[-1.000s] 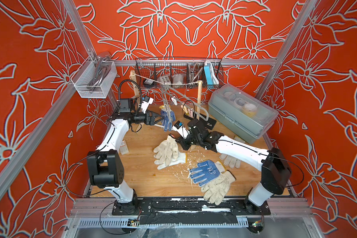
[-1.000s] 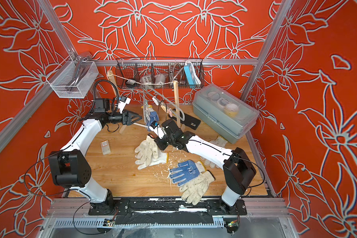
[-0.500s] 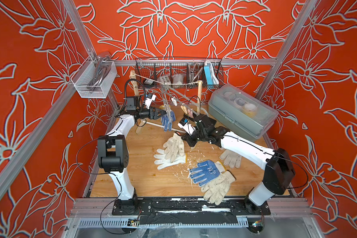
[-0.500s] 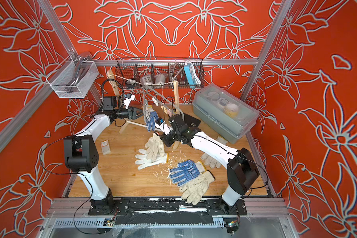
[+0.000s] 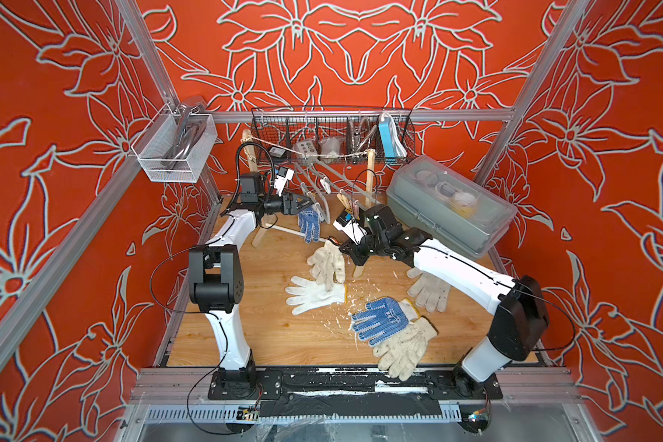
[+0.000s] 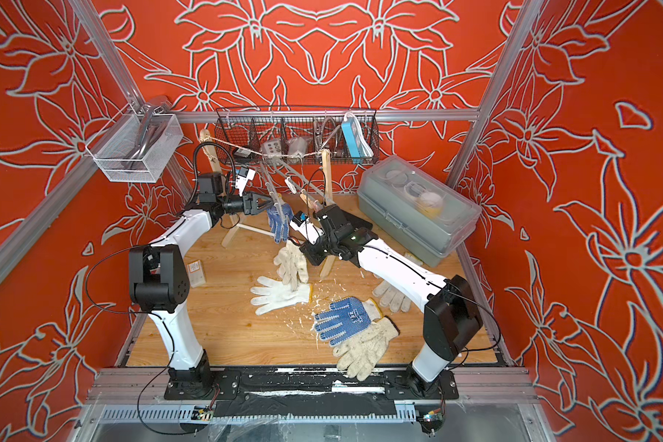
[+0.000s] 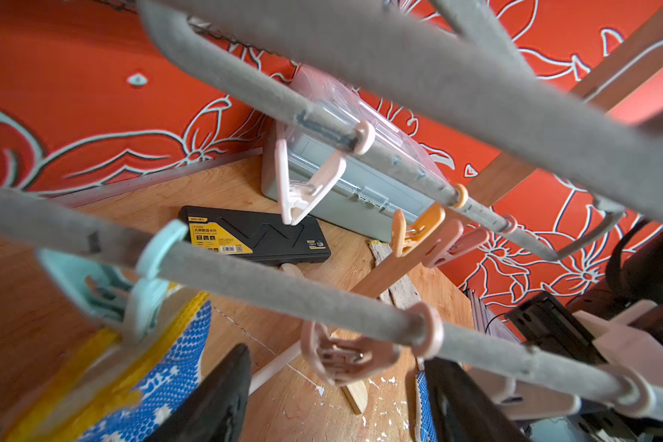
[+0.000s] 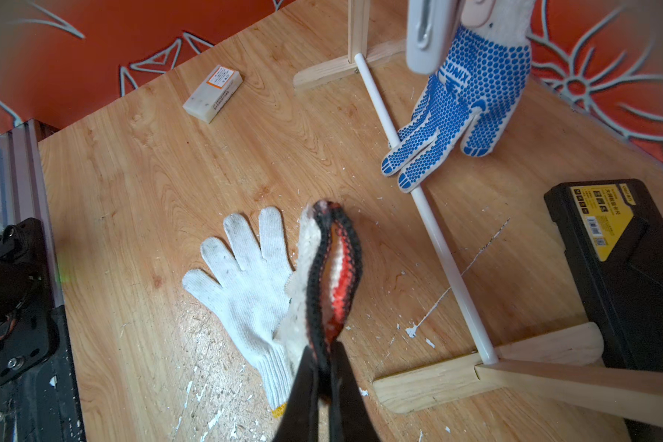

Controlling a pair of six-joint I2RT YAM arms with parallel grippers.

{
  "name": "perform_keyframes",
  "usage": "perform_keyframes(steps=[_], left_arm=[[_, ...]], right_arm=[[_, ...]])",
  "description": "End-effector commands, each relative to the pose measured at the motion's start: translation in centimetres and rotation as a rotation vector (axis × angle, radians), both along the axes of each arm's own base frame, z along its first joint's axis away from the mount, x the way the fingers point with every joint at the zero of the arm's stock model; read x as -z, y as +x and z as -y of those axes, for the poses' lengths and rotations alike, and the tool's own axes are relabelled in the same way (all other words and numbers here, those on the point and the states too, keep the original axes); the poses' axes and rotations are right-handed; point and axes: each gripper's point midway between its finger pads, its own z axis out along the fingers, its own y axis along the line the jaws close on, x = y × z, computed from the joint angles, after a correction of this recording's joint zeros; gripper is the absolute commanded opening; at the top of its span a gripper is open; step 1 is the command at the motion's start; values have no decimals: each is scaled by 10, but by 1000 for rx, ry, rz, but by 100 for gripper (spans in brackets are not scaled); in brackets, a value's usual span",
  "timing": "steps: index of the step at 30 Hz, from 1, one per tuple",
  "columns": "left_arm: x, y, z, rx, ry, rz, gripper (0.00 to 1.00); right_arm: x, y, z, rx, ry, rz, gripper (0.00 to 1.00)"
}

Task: Clip the gloves onto a hanger to dry
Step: Open the clamp at the hanger.

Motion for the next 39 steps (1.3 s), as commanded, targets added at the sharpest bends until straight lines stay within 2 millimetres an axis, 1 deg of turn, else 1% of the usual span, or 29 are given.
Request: perform_keyframes(steps=[1, 7, 12, 18, 23, 25, 28, 30, 36, 39], left_arm=[[-5, 1, 8, 35, -14, 25, 70], [-4, 7, 13, 3, 5, 44, 70], [-4, 12, 13, -29, 24, 68, 67], [-6, 19, 13, -62, 34, 98, 60], [-13, 19, 14, -53, 25, 137, 53], [-16, 19, 14, -52, 18, 148, 49], [-17, 19, 14, -50, 18, 149, 45], [-16, 18, 14, -48, 24, 151, 42], [-17, 12, 13, -40, 52, 162, 31], [-18, 6, 13, -28, 67, 166, 26]], right_arm=[[-12, 1, -1, -14, 8, 12, 0], [-14, 3, 0, -4, 10, 14, 0], [-17, 4, 0, 1, 11, 19, 0], [-18, 4, 1, 7, 10, 23, 0], [-19, 4, 2, 7, 8, 24, 0], [-18, 3, 2, 7, 6, 22, 0], [-18, 2, 2, 3, 6, 21, 0], [-18, 3, 2, 3, 5, 22, 0], [-19, 8, 6, 2, -22, 47, 0], [-17, 12, 11, 5, -45, 60, 0]])
